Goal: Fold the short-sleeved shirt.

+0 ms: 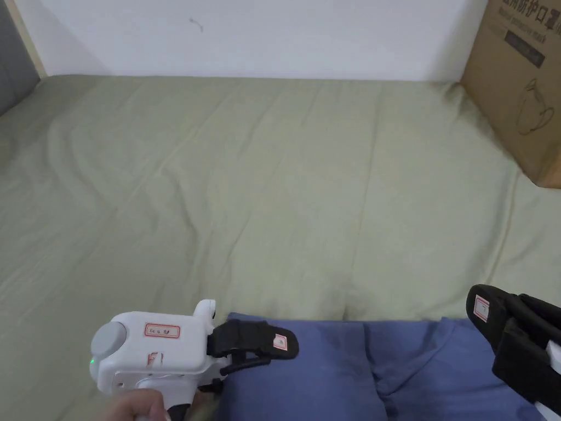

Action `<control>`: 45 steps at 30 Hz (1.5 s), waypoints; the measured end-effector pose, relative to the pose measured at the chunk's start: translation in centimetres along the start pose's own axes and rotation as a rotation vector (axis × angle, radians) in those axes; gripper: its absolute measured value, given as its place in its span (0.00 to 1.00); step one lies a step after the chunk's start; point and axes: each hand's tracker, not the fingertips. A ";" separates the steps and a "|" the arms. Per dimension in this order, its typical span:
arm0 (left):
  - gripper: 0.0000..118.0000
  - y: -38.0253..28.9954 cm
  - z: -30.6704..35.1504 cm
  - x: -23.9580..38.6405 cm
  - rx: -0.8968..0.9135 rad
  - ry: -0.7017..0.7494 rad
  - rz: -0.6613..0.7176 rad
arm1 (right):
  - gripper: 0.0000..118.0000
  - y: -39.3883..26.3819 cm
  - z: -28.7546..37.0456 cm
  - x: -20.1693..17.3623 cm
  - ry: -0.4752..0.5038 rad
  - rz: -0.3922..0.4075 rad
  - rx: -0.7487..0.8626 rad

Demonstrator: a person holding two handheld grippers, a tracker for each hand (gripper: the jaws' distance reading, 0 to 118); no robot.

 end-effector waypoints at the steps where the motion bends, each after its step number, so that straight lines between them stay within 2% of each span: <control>1: 0.07 0.0 0.3 0.2 0.017 0.068 0.000 | 0.00 0.0 0.0 0.0 -0.002 -0.001 0.002; 2: 0.07 -0.1 0.2 0.4 0.025 0.238 -0.011 | 0.00 0.0 0.0 0.1 -0.003 -0.002 0.003; 3: 0.07 -0.2 0.3 0.7 0.013 0.292 -0.019 | 0.00 -0.1 0.1 0.1 -0.002 -0.003 0.001; 4: 0.07 0.0 0.5 0.9 -0.001 0.258 -0.027 | 0.00 -0.1 0.1 0.2 -0.001 -0.004 0.000; 5: 0.07 0.2 1.0 2.5 -0.019 0.250 -0.093 | 0.00 -0.2 0.1 0.3 0.002 -0.006 -0.002; 7: 0.07 0.4 2.6 5.2 0.005 0.381 -0.226 | 0.00 -0.3 0.2 0.5 0.011 -0.004 0.002; 9: 0.07 0.7 5.1 7.3 0.045 0.550 -0.269 | 0.00 -0.4 0.1 0.8 0.012 0.006 0.007; 10: 0.07 0.8 6.5 8.2 0.066 0.666 -0.272 | 0.00 -0.5 0.1 1.0 0.013 0.009 0.012; 14: 0.07 -0.1 8.3 11.2 0.030 1.338 -0.485 | 0.00 -0.9 0.3 1.8 0.038 -0.040 0.029; 15: 0.07 -0.4 8.2 11.5 0.024 1.381 -0.521 | 0.00 -1.0 0.5 2.0 0.042 -0.050 0.035; 16: 0.07 0.1 8.3 11.2 0.016 1.361 -0.524 | 0.00 -1.2 0.6 2.1 0.045 -0.057 0.039; 19: 0.07 0.5 6.6 13.3 0.064 1.070 -0.352 | 0.00 -1.5 1.1 2.9 0.044 -0.072 0.042; 21: 0.07 1.0 3.6 14.4 0.055 0.913 -0.300 | 0.00 -1.6 1.5 3.6 0.039 -0.088 0.042; 25: 0.11 1.5 -4.9 15.8 -0.073 0.783 -0.287 | 0.00 -1.6 2.7 5.0 0.030 -0.135 0.051; 26: 0.18 1.7 -7.0 15.9 -0.089 0.808 -0.281 | 0.00 -1.5 3.1 5.4 0.033 -0.146 0.054; 29: 0.83 2.1 -11.2 15.7 -0.136 0.693 -0.260 | 0.00 -1.4 4.2 5.9 0.013 -0.151 0.063; 30: 0.96 2.0 -11.8 15.7 -0.163 0.628 -0.210 | 0.00 -1.4 4.5 6.1 0.009 -0.148 0.065; 33: 0.97 2.0 -11.0 16.6 -0.112 0.539 -0.171 | 0.00 -1.6 4.9 6.8 -0.008 -0.145 0.067; 37: 0.97 1.7 -7.4 17.6 -0.011 0.697 -0.310 | 0.00 -2.0 4.6 7.6 -0.011 -0.171 0.056; 40: 0.93 0.6 -5.9 18.0 0.013 0.812 -0.396 | 0.00 -2.1 4.2 7.8 -0.007 -0.195 0.042; 41: 0.79 0.3 -5.9 18.0 0.030 0.859 -0.433 | 0.00 -2.2 4.3 7.9 -0.002 -0.200 0.040; 42: 0.56 0.0 -6.0 17.9 0.033 0.896 -0.446 | 0.00 -2.2 4.3 7.9 0.002 -0.201 0.039; 44: 0.00 -0.6 -7.4 17.0 0.021 0.955 -0.479 | 0.00 -2.2 4.2 7.8 0.006 -0.185 0.036; 45: 0.00 -0.8 -7.9 16.7 0.016 0.934 -0.472 | 0.00 -2.2 4.2 7.8 0.004 -0.174 0.036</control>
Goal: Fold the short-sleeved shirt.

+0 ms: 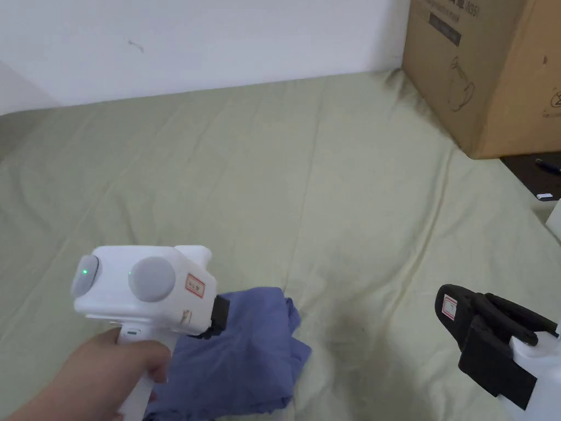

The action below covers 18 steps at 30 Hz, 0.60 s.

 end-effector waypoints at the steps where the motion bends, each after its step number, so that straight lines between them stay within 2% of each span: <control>1: 0.00 -0.1 -0.8 0.4 -0.028 -0.062 -0.007 | 0.00 0.0 0.0 0.0 -0.002 0.008 -0.001; 3: 0.00 -0.1 -2.7 1.8 -0.077 -0.156 0.018 | 0.00 0.0 -0.1 0.1 -0.002 0.012 -0.002; 6: 0.00 -0.5 -5.9 3.9 -0.084 -0.063 -0.089 | 0.00 0.0 -0.3 0.2 -0.004 0.006 -0.007; 11: 0.01 -0.9 -5.5 5.8 -0.018 -0.044 -0.059 | 0.00 0.0 -0.4 0.1 -0.012 0.009 -0.010; 13: 0.01 -1.2 -4.3 5.9 0.042 -0.171 -0.043 | 0.00 0.0 -0.4 -0.1 -0.012 0.007 -0.012; 17: 0.01 -1.9 -2.0 5.1 0.059 -0.652 0.106 | 0.00 0.7 -0.2 -1.0 -0.004 -0.005 -0.016; 18: 0.01 -2.2 -0.5 5.1 0.112 -0.689 0.114 | 0.00 1.1 0.1 -1.3 0.000 -0.006 -0.015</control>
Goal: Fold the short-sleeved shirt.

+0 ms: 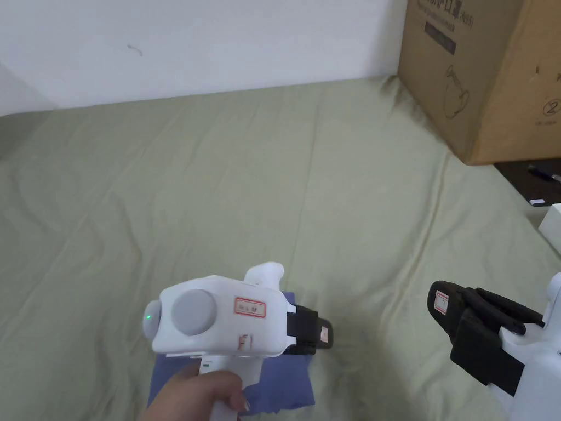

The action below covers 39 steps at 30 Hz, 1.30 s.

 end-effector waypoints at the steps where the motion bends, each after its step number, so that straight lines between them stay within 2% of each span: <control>1: 0.01 0.1 1.5 1.2 0.065 0.023 -0.059 | 0.00 0.5 0.4 -0.3 0.008 0.001 0.005; 6: 0.00 0.2 14.1 9.4 0.443 0.216 -0.409 | 0.00 4.4 3.4 -2.5 0.064 0.048 0.135; 8: 0.00 -1.2 18.6 11.6 0.631 0.387 -0.533 | 0.00 6.1 4.6 -3.7 0.079 0.065 0.217; 11: 0.00 -3.3 21.6 12.3 0.869 0.704 -0.539 | 0.00 7.6 5.7 -5.4 0.031 0.144 0.353; 12: 0.00 -4.0 22.4 11.8 0.940 0.739 -0.513 | 0.00 7.7 5.9 -6.0 -0.011 0.178 0.412; 14: 0.00 -5.3 23.1 10.3 1.022 0.720 -0.476 | 0.00 7.5 6.2 -7.0 -0.094 0.226 0.523; 16: 0.00 -6.3 22.9 9.2 1.044 0.757 -0.439 | 0.00 6.7 5.7 -7.2 -0.124 0.290 0.600; 19: 0.00 -8.2 20.9 5.8 1.095 0.797 -0.542 | 0.00 4.7 3.9 -7.4 -0.236 0.362 0.628; 21: 0.00 -9.0 19.8 3.4 1.016 0.878 -0.451 | 0.00 2.6 2.1 -6.9 -0.320 0.410 0.647; 22: 0.00 -9.3 19.7 2.7 0.989 0.921 -0.396 | 0.00 2.2 1.6 -6.8 -0.334 0.401 0.583; 24: 0.00 -10.8 20.1 1.7 1.026 0.914 -0.372 | 0.00 1.6 0.9 -6.3 -0.354 0.369 0.492; 26: 0.00 -11.6 20.5 1.7 1.065 0.916 -0.369 | 0.00 0.7 1.3 -6.0 -0.353 0.326 0.514; 34: 0.00 -11.4 21.1 2.4 1.062 0.921 -0.392 | 0.00 0.3 1.6 -6.6 -0.360 0.325 0.498; 37: 0.00 -11.3 21.3 2.7 1.060 0.913 -0.402 | 0.00 0.7 1.7 -6.7 -0.344 0.315 0.490; 39: 0.00 -10.9 22.0 3.2 1.038 0.898 -0.411 | 0.00 2.0 1.5 -6.9 -0.297 0.295 0.456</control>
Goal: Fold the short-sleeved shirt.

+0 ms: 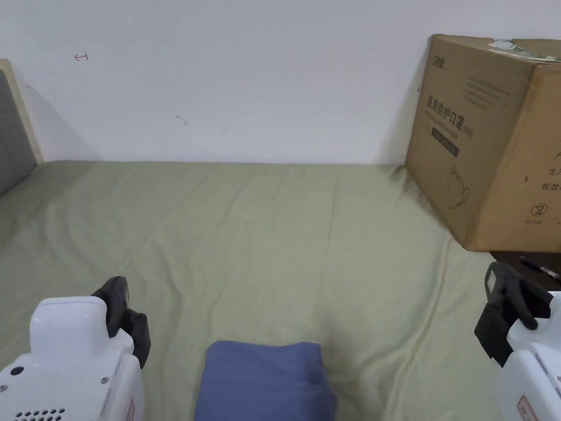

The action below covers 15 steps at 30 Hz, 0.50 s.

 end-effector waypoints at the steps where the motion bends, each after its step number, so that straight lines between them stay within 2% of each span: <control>1: 0.00 0.5 0.0 -0.2 -0.011 -0.012 0.002 | 0.00 0.9 -0.5 -0.2 0.021 -0.005 -0.003; 3: 0.00 1.2 0.2 -0.7 -0.017 -0.005 0.004 | 0.00 2.3 -2.2 -0.9 0.121 -0.004 -0.035; 5: 0.00 1.5 0.0 -1.7 -0.056 -0.052 0.042 | 0.00 3.0 -5.2 -2.7 0.267 0.032 -0.164; 7: 0.00 1.1 -0.4 -2.4 -0.113 -0.058 0.058 | 0.00 1.9 -8.5 -4.9 0.394 0.076 -0.358; 9: 0.00 0.2 -1.2 -3.0 -0.187 -0.067 0.074 | 0.00 -1.3 -12.5 -7.2 0.526 0.079 -0.657; 10: 0.00 -0.4 -1.5 -3.2 -0.225 -0.084 0.077 | 0.00 -3.1 -14.1 -8.1 0.554 0.072 -0.800; 11: 0.00 -1.3 -2.1 -3.5 -0.262 -0.099 0.081 | 0.00 -5.8 -15.6 -9.0 0.541 0.062 -0.922; 13: 0.00 -2.7 -3.1 -3.9 -0.347 -0.132 0.067 | 0.00 -10.2 -17.1 -9.7 0.501 0.067 -1.026; 15: 0.00 -4.3 -4.3 -4.5 -0.450 -0.161 0.082 | 0.00 -14.0 -18.3 -10.6 0.529 0.154 -1.128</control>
